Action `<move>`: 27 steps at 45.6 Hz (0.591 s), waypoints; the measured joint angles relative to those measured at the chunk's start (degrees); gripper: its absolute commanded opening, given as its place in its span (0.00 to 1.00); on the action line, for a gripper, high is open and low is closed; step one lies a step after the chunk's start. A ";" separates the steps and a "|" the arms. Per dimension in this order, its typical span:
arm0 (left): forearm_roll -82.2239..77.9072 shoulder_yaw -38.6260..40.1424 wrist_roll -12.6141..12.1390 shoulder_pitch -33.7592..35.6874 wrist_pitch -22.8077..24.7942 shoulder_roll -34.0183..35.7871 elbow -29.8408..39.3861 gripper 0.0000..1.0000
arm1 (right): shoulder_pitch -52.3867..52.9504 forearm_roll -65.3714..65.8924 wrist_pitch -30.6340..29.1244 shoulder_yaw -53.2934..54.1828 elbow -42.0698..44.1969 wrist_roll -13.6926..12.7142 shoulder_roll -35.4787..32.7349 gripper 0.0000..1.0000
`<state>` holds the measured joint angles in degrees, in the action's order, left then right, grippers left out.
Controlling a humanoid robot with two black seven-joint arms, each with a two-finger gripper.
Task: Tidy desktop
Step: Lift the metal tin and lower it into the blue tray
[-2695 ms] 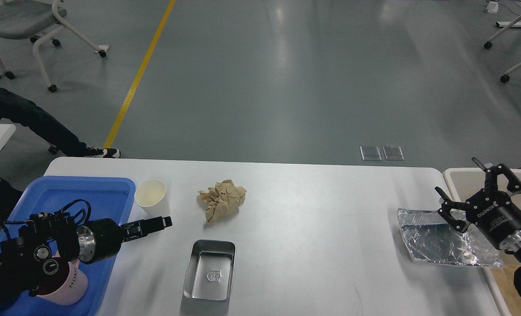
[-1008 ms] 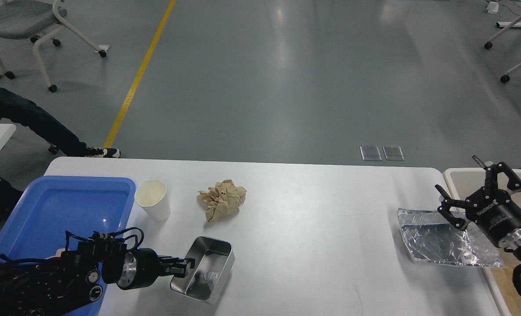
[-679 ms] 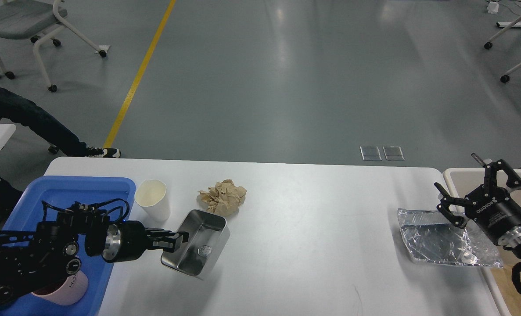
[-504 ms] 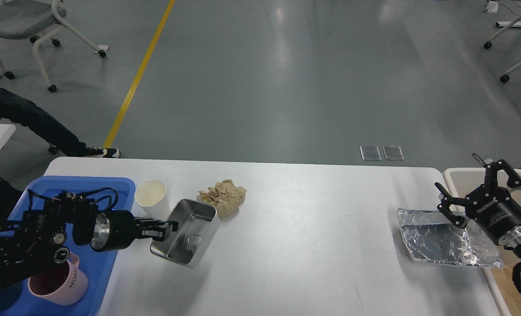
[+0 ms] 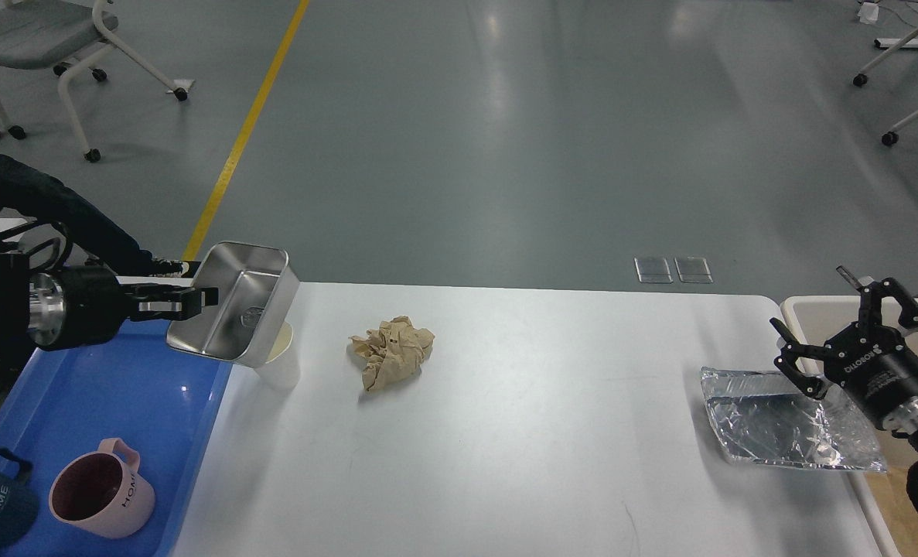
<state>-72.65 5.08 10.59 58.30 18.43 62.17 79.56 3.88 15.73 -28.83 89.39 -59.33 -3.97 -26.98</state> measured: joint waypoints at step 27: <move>1.11 -0.70 4.31 -6.86 -2.71 1.78 -16.09 0.01 | -0.08 0.00 0.00 -0.09 0.00 -0.07 0.38 1.00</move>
<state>-71.54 4.37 14.90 51.44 15.71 63.96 63.46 3.80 15.73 -28.83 89.29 -59.33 -4.04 -26.60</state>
